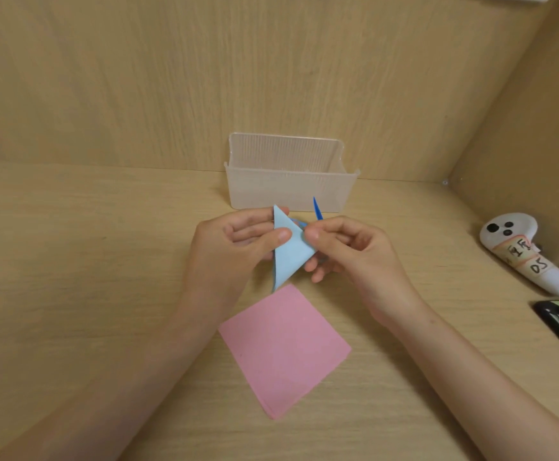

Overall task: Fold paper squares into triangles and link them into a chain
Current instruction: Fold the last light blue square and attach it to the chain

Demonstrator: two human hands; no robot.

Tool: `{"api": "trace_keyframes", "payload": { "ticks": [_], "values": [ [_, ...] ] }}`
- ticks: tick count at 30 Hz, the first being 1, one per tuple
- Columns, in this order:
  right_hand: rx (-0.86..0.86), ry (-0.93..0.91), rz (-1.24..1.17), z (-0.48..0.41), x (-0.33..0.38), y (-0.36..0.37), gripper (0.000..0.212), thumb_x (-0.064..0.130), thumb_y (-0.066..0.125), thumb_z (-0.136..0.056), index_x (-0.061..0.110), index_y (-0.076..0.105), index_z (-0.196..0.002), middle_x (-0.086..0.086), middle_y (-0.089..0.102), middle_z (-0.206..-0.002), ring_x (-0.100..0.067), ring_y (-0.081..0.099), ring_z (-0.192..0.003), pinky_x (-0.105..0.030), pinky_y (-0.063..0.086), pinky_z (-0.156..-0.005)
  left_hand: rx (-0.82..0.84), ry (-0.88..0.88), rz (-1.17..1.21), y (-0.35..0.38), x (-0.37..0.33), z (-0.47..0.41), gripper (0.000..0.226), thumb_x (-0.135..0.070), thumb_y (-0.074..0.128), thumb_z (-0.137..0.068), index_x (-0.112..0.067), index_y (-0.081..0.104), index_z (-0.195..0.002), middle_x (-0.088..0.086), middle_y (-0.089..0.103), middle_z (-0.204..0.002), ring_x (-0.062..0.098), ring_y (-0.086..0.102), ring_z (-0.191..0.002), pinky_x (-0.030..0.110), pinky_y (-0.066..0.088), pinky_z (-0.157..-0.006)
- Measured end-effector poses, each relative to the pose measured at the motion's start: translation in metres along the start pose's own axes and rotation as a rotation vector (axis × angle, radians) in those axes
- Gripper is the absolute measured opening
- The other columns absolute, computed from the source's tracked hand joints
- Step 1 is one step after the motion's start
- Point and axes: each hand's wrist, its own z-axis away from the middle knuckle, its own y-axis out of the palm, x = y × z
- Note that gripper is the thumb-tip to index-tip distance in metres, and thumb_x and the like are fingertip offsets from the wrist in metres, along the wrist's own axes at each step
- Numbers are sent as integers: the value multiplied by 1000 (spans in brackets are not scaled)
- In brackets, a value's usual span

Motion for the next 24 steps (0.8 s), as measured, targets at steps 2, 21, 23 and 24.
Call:
{"api": "trace_keyframes", "payload": {
  "ticks": [2,21,23,24],
  "values": [
    [-4,-14,40,0,0,0,12,11,67,-79,0,68,-83,-6,64,-58,-13,57,-48,-23,48,-48,-3,-1,1,1,-1,0,26,2,71,-77,-23,71,-84,-10,74,-73,2,70,-73,13,52,-62],
    [-17,-83,126,2,1,2,8,1,66,-83,3,68,-76,-5,61,-51,-13,54,-45,-21,47,-50,-84,-34,69,2,-5,4,9,-7,67,-83,-14,72,-86,-1,75,-82,13,73,-76,18,55,-61],
    [-17,-82,119,3,1,3,7,2,66,-83,3,67,-76,-5,61,-52,-12,55,-46,-21,47,-49,-90,-38,84,2,-6,4,9,-6,67,-84,-13,72,-87,0,75,-81,12,73,-74,18,55,-61],
    [-14,-80,104,3,2,3,6,3,66,-83,3,67,-77,-4,62,-54,-12,55,-46,-22,47,-49,-97,-38,94,2,-6,4,9,-7,67,-84,-12,73,-87,0,75,-81,12,73,-74,17,54,-60]
  ]
}}
